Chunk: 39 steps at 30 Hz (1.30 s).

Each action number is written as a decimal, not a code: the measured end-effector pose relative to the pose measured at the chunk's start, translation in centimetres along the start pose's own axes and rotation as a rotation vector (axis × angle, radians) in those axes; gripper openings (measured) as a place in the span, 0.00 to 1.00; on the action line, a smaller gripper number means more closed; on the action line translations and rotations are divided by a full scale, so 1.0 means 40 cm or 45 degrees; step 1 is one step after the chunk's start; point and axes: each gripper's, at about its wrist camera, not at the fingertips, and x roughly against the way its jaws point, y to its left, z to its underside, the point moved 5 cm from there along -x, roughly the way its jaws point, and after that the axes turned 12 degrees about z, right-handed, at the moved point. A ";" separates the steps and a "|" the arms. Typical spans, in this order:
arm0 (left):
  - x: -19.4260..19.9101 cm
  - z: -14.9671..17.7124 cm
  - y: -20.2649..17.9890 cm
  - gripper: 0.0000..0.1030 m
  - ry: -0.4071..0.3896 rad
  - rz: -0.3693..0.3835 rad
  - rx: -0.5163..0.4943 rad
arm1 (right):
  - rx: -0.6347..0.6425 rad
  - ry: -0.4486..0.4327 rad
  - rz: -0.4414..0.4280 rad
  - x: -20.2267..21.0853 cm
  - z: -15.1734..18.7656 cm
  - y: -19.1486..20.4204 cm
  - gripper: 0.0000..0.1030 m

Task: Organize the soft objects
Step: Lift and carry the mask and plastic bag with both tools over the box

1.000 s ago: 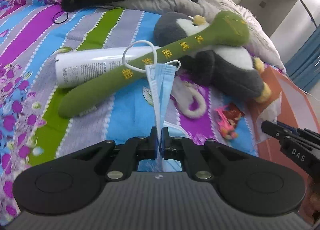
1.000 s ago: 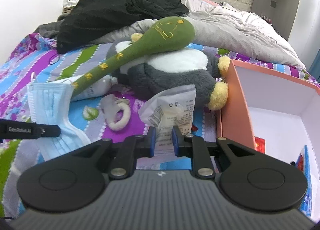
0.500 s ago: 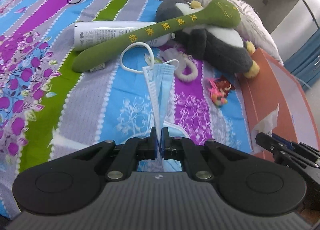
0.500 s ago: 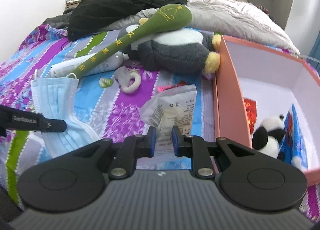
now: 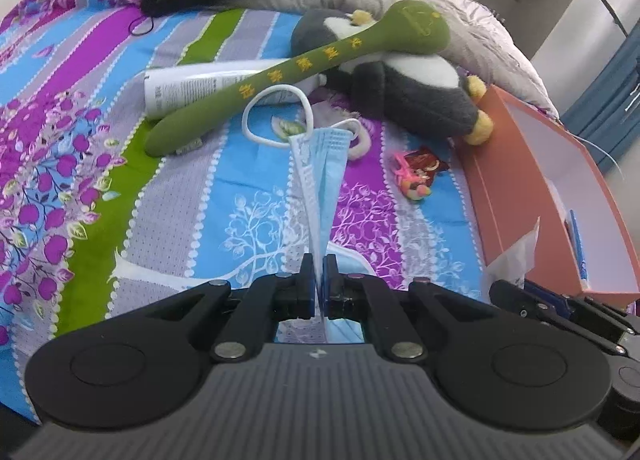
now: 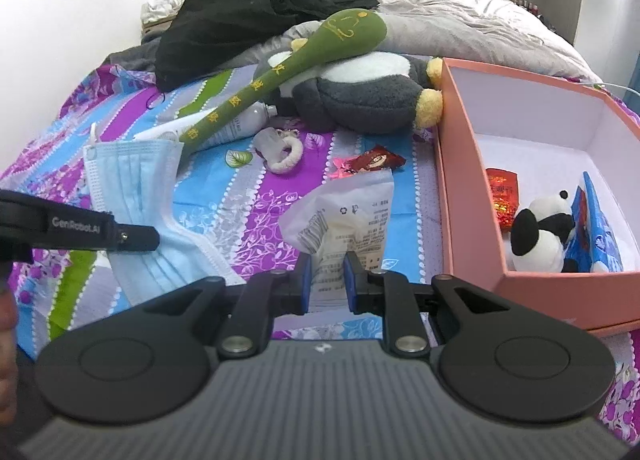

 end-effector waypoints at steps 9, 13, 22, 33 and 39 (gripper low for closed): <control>0.044 -0.048 -0.064 0.04 -0.024 0.059 -0.031 | -0.073 -0.090 0.005 0.062 -0.048 -0.046 0.20; 0.063 -0.080 -0.109 0.04 -0.043 0.105 -0.060 | -0.103 -0.147 0.008 0.093 -0.088 -0.068 0.20; 0.081 -0.167 -0.248 0.04 -0.059 0.217 -0.195 | -0.148 -0.349 0.042 0.185 -0.195 -0.139 0.20; 0.137 -0.314 -0.450 0.04 -0.171 0.381 -0.324 | -0.177 -0.528 0.143 0.274 -0.309 -0.254 0.20; 0.136 -0.366 -0.561 0.04 -0.202 0.450 -0.381 | -0.193 -0.584 0.206 0.306 -0.345 -0.329 0.20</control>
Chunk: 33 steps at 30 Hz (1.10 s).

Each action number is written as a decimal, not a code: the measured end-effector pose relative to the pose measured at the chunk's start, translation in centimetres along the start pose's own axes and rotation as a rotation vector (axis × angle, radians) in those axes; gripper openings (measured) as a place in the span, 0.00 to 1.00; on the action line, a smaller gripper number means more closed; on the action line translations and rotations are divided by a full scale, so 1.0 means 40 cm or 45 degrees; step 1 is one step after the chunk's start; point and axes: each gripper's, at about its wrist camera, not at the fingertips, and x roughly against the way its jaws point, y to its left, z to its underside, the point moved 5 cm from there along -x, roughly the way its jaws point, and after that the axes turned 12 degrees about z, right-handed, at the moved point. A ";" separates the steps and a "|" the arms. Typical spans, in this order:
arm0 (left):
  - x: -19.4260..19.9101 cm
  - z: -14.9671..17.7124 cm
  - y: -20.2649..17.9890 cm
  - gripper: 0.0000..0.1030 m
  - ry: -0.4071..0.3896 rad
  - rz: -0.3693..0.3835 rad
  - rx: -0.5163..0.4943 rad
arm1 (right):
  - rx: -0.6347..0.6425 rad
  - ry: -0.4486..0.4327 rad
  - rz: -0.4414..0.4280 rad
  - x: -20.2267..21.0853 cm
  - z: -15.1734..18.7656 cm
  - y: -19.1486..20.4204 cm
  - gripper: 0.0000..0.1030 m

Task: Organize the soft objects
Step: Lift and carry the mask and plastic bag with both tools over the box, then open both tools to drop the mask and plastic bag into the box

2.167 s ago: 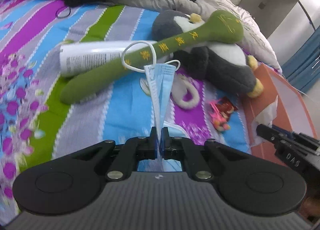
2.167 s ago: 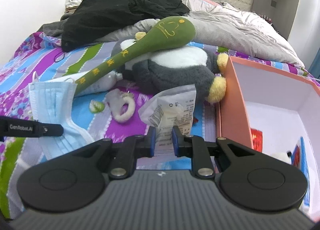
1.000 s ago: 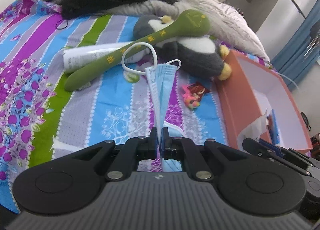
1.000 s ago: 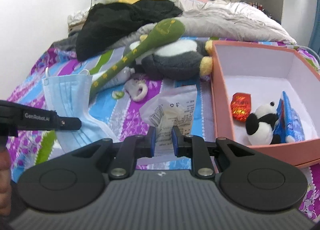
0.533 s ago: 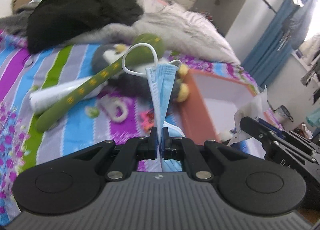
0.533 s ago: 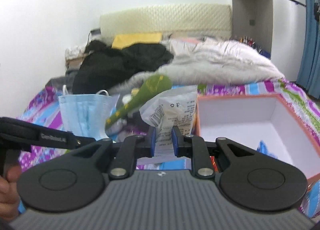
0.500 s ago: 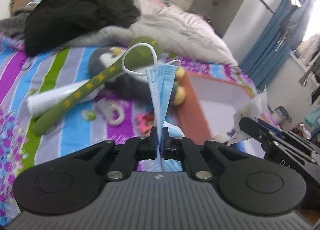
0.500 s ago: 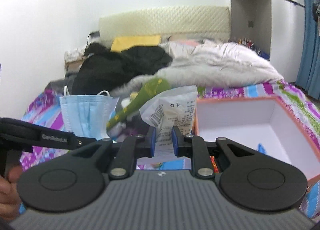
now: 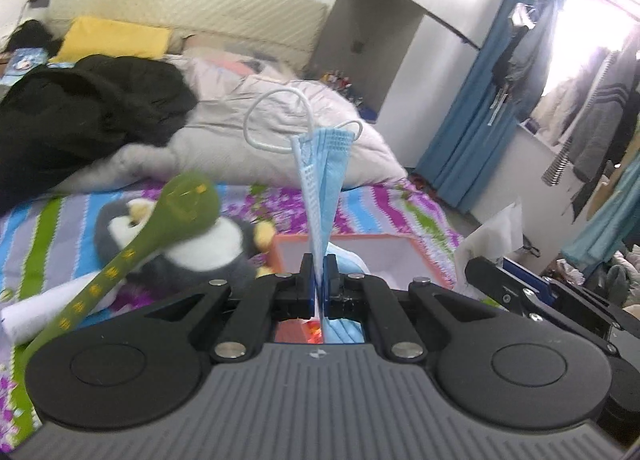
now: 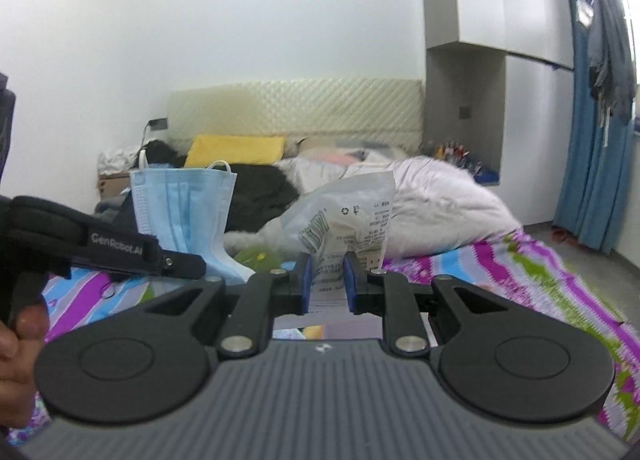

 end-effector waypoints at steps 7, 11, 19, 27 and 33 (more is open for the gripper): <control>-0.152 -0.002 -0.066 0.04 0.124 0.087 0.053 | -0.049 0.151 0.046 -0.080 0.022 -0.097 0.20; -0.277 0.054 -0.059 0.04 0.287 0.094 0.091 | -0.031 0.269 0.085 -0.140 0.072 -0.139 0.20; -0.469 0.150 -0.018 0.05 0.533 0.083 0.200 | -0.029 0.520 0.211 -0.254 0.217 -0.245 0.20; -0.561 0.214 -0.018 0.05 0.663 0.063 0.169 | 0.007 0.697 0.252 -0.307 0.364 -0.285 0.21; -0.591 0.249 -0.009 0.05 0.709 0.025 0.138 | -0.014 0.739 0.263 -0.311 0.397 -0.303 0.22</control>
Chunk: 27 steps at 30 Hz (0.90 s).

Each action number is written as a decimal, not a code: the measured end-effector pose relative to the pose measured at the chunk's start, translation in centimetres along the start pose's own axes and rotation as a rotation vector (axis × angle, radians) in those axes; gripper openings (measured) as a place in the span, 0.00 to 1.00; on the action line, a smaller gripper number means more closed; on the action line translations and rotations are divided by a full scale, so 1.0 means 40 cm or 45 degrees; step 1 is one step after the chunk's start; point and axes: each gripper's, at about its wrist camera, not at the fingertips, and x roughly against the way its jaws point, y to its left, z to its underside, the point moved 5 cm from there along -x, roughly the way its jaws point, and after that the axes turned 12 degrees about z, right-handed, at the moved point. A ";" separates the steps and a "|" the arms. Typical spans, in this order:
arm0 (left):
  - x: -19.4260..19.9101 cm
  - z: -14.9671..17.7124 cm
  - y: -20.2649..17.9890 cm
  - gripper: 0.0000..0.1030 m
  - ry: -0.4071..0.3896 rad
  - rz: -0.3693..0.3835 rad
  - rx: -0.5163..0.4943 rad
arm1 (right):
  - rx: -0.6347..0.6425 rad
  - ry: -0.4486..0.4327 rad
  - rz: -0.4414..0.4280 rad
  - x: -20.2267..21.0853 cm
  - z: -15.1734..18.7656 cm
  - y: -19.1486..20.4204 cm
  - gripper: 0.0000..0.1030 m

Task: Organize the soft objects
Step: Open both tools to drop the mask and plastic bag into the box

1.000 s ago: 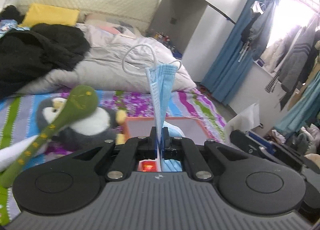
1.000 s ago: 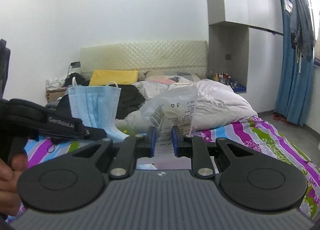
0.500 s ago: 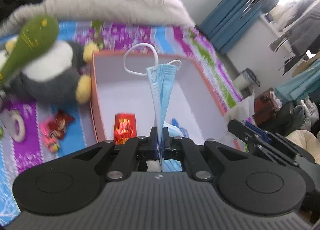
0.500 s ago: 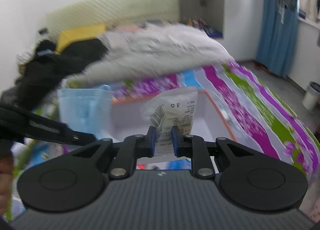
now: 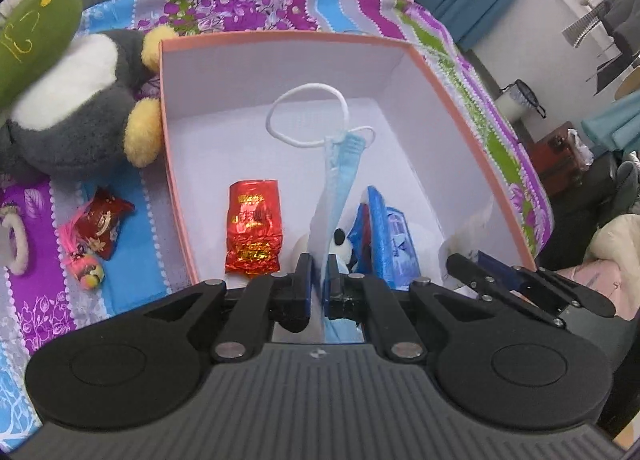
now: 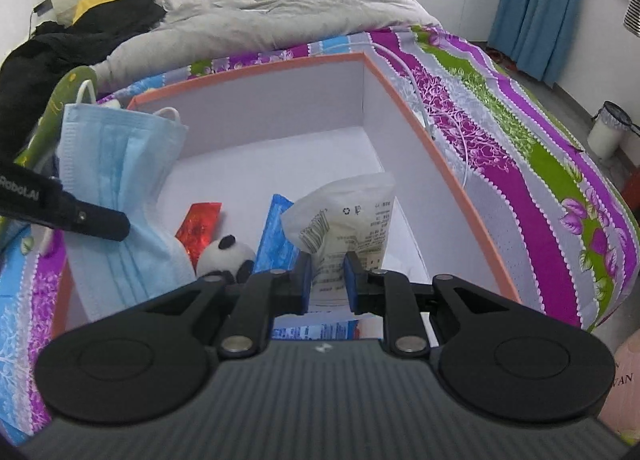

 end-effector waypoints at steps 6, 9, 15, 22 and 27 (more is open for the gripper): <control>0.011 0.000 -0.012 0.52 -0.003 -0.046 -0.057 | -0.025 0.000 0.001 0.004 -0.003 -0.012 0.23; 0.039 -0.005 -0.026 0.57 -0.059 -0.065 -0.121 | -0.047 -0.017 -0.011 0.018 -0.010 -0.016 0.43; 0.109 -0.015 -0.047 0.60 -0.135 -0.074 -0.178 | -0.061 -0.098 -0.025 0.071 -0.037 -0.011 0.53; 0.230 -0.007 -0.075 0.66 -0.294 -0.082 -0.272 | -0.097 -0.223 -0.070 0.168 -0.073 0.007 0.53; 0.314 0.016 -0.086 0.66 -0.371 -0.080 -0.323 | -0.085 -0.312 -0.115 0.246 -0.082 0.033 0.53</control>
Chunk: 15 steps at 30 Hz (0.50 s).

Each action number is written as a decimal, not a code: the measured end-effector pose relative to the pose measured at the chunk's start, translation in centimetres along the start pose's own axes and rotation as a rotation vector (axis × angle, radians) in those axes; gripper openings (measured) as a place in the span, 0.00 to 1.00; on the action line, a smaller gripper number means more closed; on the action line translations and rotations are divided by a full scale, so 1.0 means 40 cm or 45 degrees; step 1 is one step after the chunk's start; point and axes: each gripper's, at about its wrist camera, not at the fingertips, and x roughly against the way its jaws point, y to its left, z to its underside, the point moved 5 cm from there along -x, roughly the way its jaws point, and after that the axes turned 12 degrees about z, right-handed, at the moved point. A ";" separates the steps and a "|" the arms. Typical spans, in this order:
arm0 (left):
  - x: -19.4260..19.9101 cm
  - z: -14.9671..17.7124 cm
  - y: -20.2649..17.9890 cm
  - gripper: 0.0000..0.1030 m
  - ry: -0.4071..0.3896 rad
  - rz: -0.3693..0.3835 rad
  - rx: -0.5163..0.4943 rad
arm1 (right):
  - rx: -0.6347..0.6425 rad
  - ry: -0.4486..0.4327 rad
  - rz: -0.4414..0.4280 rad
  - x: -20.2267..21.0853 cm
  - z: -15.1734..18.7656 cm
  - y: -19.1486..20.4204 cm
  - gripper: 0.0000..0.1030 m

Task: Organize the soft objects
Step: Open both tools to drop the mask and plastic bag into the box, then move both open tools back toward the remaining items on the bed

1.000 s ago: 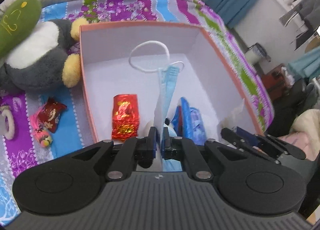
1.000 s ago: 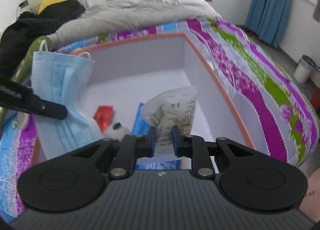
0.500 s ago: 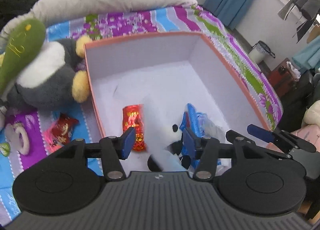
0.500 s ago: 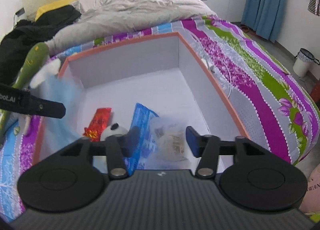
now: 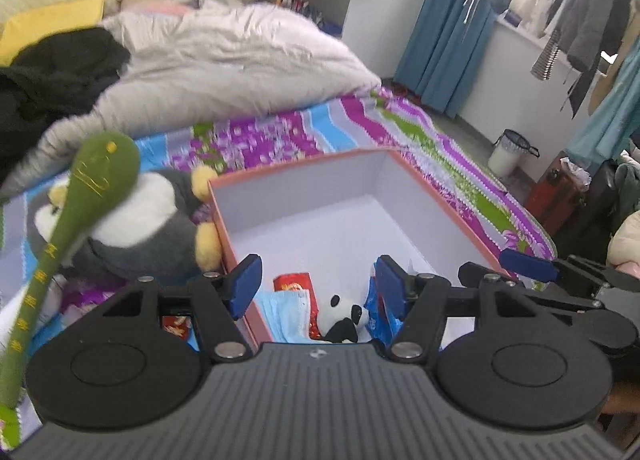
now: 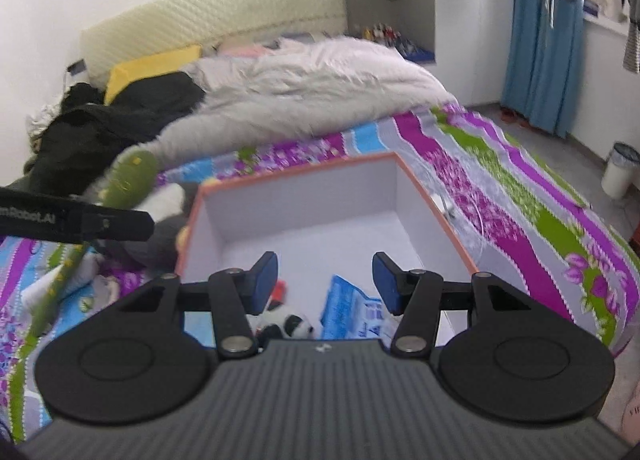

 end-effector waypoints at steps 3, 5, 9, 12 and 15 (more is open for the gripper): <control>0.065 0.010 -0.002 0.66 -0.051 0.001 -0.012 | -0.032 -0.062 -0.044 0.042 -0.011 0.019 0.53; 0.105 0.018 -0.002 0.66 -0.084 0.002 -0.012 | -0.045 -0.090 -0.076 0.072 -0.009 0.041 0.53; 0.183 0.047 0.007 0.66 -0.132 0.018 -0.017 | -0.031 -0.130 -0.141 0.122 0.002 0.089 0.53; 0.234 0.069 0.024 0.66 -0.157 0.025 0.006 | -0.012 -0.160 -0.172 0.155 0.009 0.121 0.53; 0.283 0.087 0.041 0.66 -0.196 -0.006 0.007 | -0.009 -0.176 -0.192 0.175 0.017 0.145 0.53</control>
